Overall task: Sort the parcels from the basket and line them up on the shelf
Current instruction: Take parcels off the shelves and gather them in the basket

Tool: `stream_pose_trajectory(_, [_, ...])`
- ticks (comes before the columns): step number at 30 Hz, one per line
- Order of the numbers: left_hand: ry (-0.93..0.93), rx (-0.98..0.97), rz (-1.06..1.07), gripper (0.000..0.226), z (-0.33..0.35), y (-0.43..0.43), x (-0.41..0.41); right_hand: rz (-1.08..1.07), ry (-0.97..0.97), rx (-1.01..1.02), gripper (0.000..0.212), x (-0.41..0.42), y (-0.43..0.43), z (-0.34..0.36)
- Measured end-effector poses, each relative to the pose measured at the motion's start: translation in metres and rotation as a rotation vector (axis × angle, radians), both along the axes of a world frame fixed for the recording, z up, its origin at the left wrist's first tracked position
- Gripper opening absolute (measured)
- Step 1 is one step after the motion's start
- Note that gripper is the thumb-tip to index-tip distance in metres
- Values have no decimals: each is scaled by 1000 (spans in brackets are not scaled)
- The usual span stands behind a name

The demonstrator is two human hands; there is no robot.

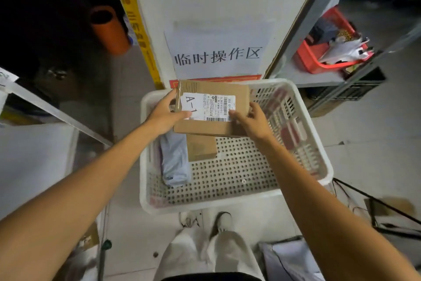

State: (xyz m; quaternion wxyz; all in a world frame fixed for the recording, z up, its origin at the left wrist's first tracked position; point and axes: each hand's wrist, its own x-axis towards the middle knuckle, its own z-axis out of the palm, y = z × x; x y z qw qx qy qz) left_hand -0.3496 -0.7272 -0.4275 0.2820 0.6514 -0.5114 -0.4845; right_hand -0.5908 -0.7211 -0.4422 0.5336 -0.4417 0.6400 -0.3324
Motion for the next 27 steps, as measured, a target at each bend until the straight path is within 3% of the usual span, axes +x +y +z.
stream_pose_trajectory(13, [19, 177, -18, 70, -99, -24, -62, -62, 43, 170, 58, -57, -25, -90])
stream_pose_trajectory(19, [-14, 215, -65, 93, -149, -42, -109, -101, 37, 267, 49, -92, -52, -144])
stream_pose_trajectory(24, [81, 152, -103, 103, -186, -63, -146, -115, 42, 271, 39, -118, -83, -186])
stream_pose_trajectory(27, [-67, 112, -155, 105, -219, -72, -156, -105, 53, 284, 39, -125, -97, -211])
